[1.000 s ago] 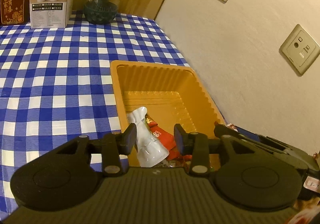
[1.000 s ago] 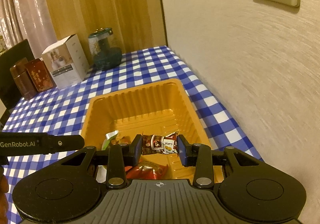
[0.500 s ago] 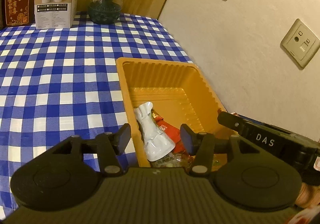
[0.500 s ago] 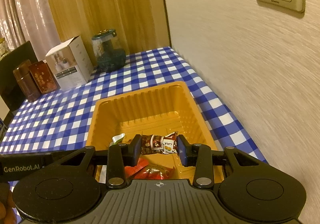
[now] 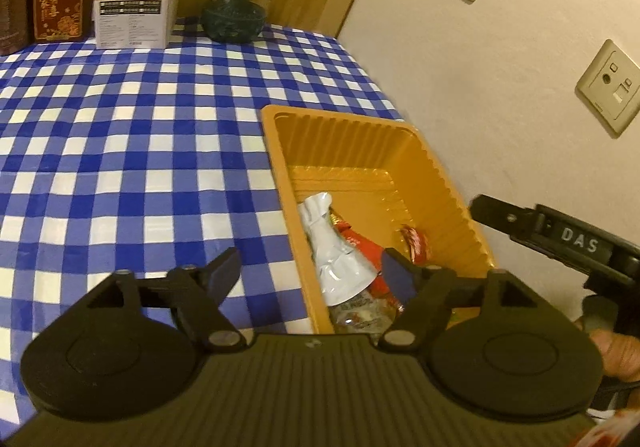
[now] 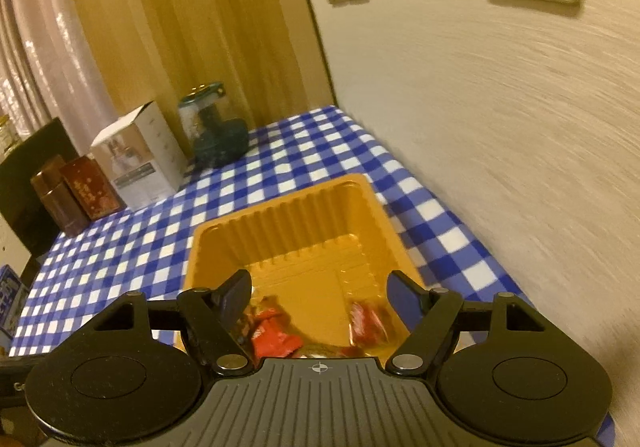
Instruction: Organize snacks
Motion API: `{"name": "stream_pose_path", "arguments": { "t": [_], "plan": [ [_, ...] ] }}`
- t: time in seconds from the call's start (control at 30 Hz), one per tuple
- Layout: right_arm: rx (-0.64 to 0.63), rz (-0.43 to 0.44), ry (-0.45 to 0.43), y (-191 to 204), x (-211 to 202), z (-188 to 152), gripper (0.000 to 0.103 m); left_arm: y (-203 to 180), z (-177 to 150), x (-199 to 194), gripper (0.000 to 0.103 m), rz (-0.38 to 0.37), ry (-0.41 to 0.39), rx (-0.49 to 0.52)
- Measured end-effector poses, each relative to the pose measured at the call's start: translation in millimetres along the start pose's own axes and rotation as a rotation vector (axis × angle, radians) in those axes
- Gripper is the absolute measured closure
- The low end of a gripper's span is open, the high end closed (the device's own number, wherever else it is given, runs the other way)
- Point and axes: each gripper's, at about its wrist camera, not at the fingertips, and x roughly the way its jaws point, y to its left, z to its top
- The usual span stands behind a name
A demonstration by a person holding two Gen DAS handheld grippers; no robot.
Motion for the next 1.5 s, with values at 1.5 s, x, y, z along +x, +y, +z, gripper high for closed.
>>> {"name": "stream_pose_path", "arguments": {
  "t": [1.5],
  "plan": [
    [-0.145,-0.057,0.081,76.6,-159.4,-96.2,0.024,3.2,-93.7,-171.8,0.000,0.204,-0.077,0.085]
  ]
}}
